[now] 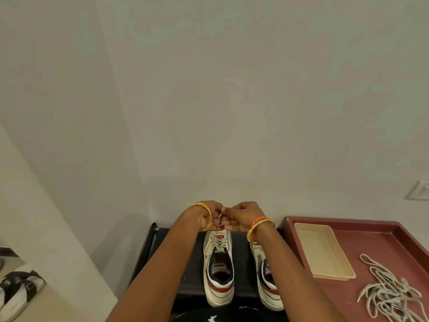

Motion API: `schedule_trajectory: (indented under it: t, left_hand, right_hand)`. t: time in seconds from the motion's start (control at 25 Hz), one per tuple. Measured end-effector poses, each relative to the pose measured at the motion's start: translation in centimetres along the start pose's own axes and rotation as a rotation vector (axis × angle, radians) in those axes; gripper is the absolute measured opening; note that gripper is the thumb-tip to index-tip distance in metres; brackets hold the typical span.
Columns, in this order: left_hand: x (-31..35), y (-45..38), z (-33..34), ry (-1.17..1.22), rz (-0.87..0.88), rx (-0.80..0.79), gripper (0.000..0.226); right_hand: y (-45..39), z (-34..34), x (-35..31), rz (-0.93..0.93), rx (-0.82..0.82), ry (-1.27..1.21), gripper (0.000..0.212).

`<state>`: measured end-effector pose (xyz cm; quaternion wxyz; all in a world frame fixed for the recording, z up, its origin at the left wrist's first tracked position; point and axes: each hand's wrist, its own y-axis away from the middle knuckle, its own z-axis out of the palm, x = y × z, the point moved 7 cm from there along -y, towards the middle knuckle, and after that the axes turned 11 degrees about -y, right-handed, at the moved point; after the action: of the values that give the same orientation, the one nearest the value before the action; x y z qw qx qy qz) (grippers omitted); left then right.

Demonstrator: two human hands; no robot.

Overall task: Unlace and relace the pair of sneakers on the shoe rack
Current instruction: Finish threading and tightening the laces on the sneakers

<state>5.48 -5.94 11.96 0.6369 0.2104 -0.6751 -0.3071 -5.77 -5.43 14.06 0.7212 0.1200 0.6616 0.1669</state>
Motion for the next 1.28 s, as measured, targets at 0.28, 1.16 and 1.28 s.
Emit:
schedule_trajectory:
  t: [0.28,1.16,1.28]
  left_hand:
    - [0.5,0.5,-0.8,-0.29,-0.004,-0.001,0.029]
    - [2.7,0.1,-2.2,-0.743,0.421,0.54,0.027]
    - [0.4,-0.2,-3.1,-0.191,0.154,0.423,0.04]
  right_hand:
    - [-0.7,0.2,-4.4,-0.324,-0.012,0.687,0.013]
    - [-3.5,0.1,-2.1,-0.077,-0.012,0.486,0.014]
    - [-2.8,1.3,-2.5,-0.103,-0.09,0.622,0.019]
